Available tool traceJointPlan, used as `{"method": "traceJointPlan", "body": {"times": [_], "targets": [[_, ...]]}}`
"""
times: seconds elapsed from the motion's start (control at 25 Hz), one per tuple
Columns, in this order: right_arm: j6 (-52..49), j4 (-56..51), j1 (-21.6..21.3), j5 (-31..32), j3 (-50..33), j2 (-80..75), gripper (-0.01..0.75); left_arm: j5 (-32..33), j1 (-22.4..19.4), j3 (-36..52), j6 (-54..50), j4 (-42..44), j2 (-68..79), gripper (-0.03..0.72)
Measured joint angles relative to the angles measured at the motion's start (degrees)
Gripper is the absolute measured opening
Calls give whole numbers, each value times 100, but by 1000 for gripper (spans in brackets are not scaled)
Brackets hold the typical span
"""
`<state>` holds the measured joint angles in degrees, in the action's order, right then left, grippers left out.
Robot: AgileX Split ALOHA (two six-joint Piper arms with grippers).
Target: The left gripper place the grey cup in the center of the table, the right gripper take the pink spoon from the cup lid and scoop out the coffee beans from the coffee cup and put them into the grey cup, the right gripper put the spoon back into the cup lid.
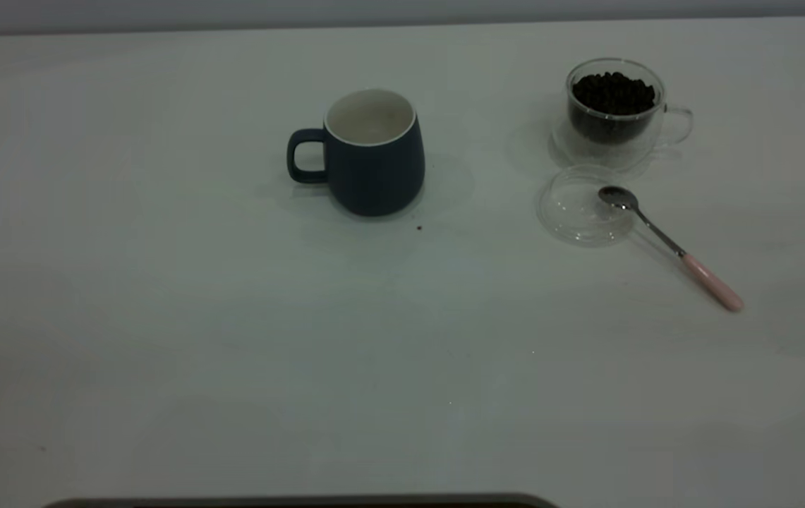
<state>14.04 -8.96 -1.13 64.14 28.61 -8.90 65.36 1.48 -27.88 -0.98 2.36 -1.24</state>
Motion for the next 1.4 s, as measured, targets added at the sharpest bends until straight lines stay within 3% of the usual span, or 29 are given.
{"method": "traceJointPlan", "body": {"times": [1.08,1.4], "targets": [[-460,591,0,163,-74,701,591,0,0,0,12,0,0,567],[-1057,719,0,6,-161,701,591,0,0,0,12,0,0,567]]}}
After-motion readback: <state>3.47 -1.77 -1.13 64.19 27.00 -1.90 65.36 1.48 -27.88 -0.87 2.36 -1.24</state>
